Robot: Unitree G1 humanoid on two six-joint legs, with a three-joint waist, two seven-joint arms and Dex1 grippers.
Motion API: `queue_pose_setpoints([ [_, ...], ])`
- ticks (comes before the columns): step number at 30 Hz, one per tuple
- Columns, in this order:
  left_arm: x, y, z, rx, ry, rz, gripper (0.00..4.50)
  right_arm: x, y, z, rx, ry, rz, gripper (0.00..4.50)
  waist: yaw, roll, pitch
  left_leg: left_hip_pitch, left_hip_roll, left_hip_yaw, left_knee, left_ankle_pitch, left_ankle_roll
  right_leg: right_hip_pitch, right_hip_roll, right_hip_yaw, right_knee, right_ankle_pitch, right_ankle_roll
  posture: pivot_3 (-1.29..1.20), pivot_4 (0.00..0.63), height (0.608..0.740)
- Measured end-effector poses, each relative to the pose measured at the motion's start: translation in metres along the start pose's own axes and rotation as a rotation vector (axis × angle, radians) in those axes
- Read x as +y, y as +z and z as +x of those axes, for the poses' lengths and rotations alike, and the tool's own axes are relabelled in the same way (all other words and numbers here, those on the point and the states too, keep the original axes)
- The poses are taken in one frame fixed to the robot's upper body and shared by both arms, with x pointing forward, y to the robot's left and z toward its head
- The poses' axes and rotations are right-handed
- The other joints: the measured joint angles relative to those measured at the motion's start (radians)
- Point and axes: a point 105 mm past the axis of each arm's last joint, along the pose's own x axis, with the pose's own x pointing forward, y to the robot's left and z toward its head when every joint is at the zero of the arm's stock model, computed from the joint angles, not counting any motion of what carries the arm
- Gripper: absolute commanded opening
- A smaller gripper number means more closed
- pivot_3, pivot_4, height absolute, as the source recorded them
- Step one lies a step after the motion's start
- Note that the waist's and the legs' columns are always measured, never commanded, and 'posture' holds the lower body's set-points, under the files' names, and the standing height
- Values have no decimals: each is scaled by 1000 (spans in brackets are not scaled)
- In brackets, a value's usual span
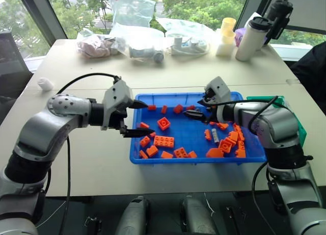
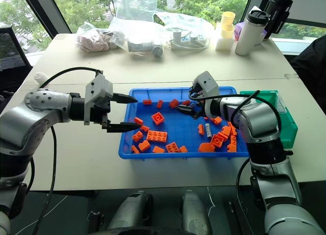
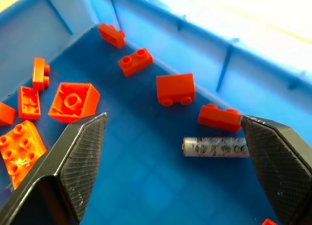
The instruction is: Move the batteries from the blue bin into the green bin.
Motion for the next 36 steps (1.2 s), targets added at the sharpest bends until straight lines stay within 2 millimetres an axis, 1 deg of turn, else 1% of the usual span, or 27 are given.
queue_pose_setpoints([
  [5,0,0,0,0,3,0,4500,-5,-1,2,-4,-50,22,4463,-1,0,0,0,0,0,0,0,0,0,0,0,1,0,0,0,150,740],
  [10,2,-1,0,10,12,6,4500,-11,-14,6,28,-77,51,4463,0,0,0,0,0,1,0,0,0,0,0,0,1,0,0,0,150,740],
  [14,2,-3,0,13,12,2,4500,-13,-17,10,33,-85,40,4463,-1,0,0,0,0,1,0,0,0,0,0,0,1,0,0,0,150,740],
  [17,2,-3,1,11,12,2,4500,-19,-24,16,52,-101,28,4463,-2,0,0,0,0,1,0,0,0,0,1,0,1,0,0,0,150,740],
  [25,2,-2,1,8,13,0,4500,-20,-18,33,25,-84,-44,4463,-4,0,0,0,0,1,0,0,0,0,1,0,1,0,0,0,150,740],
  [28,2,-2,1,8,15,0,4500,-23,-16,35,22,-88,-62,4463,-3,0,0,0,0,1,0,0,0,0,1,0,1,0,0,0,150,740],
  [29,2,-2,1,9,16,-1,4500,-24,-17,36,22,-89,-68,3952,-3,0,0,0,0,1,0,0,0,0,1,0,1,0,0,0,150,740],
  [30,3,-2,1,9,18,-1,4500,-24,-17,36,24,-93,-76,3620,-3,0,0,0,0,1,0,0,0,0,1,0,1,0,0,0,150,740],
  [33,3,-3,1,9,22,-1,4500,-25,-18,36,36,-93,-102,2230,-3,0,0,1,0,1,0,0,0,0,1,0,1,0,0,0,150,740],
  [36,3,-2,1,9,21,0,4500,-22,-18,35,41,-82,-113,2243,-3,0,0,1,0,1,0,0,0,0,1,0,1,0,0,0,150,740],
])
